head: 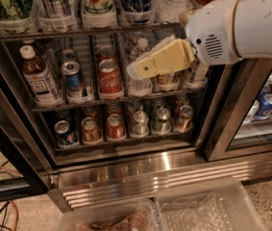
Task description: Pick 7up can from top shelf of fridge
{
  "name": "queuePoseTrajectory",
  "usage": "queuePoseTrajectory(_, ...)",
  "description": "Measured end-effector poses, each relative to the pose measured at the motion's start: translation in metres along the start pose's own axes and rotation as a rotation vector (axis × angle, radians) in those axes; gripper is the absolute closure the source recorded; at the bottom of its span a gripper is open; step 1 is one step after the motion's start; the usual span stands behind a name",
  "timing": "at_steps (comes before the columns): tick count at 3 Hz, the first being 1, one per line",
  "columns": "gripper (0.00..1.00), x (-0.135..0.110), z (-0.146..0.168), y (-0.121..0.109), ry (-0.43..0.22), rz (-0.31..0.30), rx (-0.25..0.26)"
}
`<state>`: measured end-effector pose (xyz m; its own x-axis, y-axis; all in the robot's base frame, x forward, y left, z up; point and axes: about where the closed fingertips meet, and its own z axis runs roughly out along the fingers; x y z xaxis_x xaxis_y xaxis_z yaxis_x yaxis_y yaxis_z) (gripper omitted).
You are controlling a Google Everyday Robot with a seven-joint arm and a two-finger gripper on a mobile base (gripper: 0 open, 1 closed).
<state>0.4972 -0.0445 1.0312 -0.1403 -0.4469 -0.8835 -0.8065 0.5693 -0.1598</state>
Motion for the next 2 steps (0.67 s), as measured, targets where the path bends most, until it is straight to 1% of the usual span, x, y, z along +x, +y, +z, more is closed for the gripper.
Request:
queuePoseTrajectory(1, 0.00, -0.0463, 0.0302, 0.0205, -0.141, 0.018, -0.006)
queuePoseTrajectory(2, 0.00, -0.0463, 0.0302, 0.0205, -0.141, 0.018, -0.006)
